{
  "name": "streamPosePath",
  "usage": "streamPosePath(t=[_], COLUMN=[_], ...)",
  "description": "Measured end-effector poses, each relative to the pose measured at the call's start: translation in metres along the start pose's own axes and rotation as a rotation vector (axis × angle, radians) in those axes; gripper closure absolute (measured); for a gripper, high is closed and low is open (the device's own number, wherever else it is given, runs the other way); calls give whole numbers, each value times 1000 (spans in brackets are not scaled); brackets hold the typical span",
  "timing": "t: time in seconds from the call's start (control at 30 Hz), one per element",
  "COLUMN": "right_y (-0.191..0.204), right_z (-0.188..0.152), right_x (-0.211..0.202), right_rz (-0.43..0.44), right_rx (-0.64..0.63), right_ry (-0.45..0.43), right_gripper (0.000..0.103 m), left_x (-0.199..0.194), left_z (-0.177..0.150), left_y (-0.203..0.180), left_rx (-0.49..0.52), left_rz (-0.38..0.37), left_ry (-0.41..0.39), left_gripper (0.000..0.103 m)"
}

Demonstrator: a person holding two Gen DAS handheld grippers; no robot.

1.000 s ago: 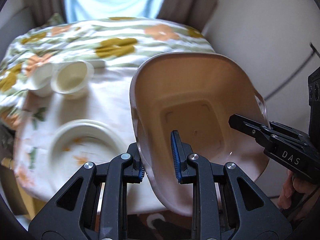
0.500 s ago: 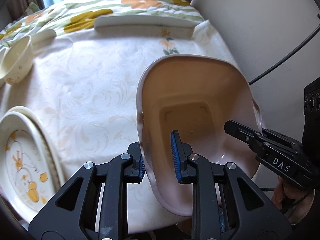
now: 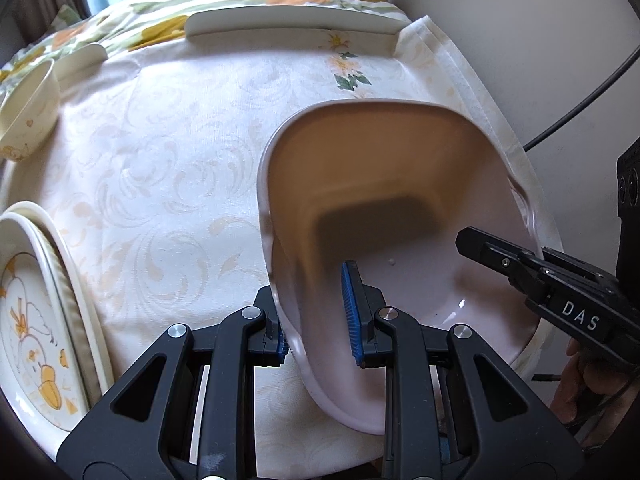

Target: Organize plates and bowls

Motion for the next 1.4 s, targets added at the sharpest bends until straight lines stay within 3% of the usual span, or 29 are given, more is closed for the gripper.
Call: streamPosePath(t=[0.13,0.17,0.2,0.23,0.27,0.3,0.53,0.8,0.83,0.87,0.9,0.93,1.1,1.27,1.4], right_y=[-2,-3,-4,-5,-7,-8,-7,43,54,67,77,90,156,217,255], right_z=[0,1,2,1,1,1,1,5,6,9,12,16,35,56,75], right_x=[-1,-3,-4,-5,-5,-6,-24,-90,-98,-107,-113,-120,-129,-105,-73], right_rz=[31,44,53,58,60,64,56,61,74,89,98,109,148,149,156], right_rx=[55,76,91,109,125,139,156,54,37,13,-11,-46,-248,-389,-425], right_ry=[-8,-22,-30,-36,-38,-44,-64,-107,-114,-128,-145,-168,-228,-191,-165], right_gripper=[89,83,76,55,41,40,40,40,34,16,8,1,1,0,0], left_x=[5,6,5,5,1,-3,-17,-121,-140,-159,-174,-192,-226,-246,-247], left_z=[0,-1,-1,-1,-1,-2,-6,-12,-12,-12,-11,-9,2,14,32], left_y=[-1,-1,-1,-1,-1,-1,1,15,20,27,35,47,97,167,226], left_rx=[14,15,16,16,15,12,-4,-24,-31,-38,-47,-61,-138,-242,-312], left_rz=[21,30,34,35,36,31,14,28,37,59,89,136,186,186,201], left_ry=[12,17,16,9,-8,-25,-19,-146,-177,-215,-245,-287,-338,-376,-363], left_gripper=[79,74,55,28,22,20,20,20,18,15,1,0,0,0,0])
Point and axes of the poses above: each gripper's, at about its wrist camera, not at the fingertips, and x roughly the way its jaws point, y to its left, z to its top, the point moved 8 cm from there along x, roughly the way its jaws point
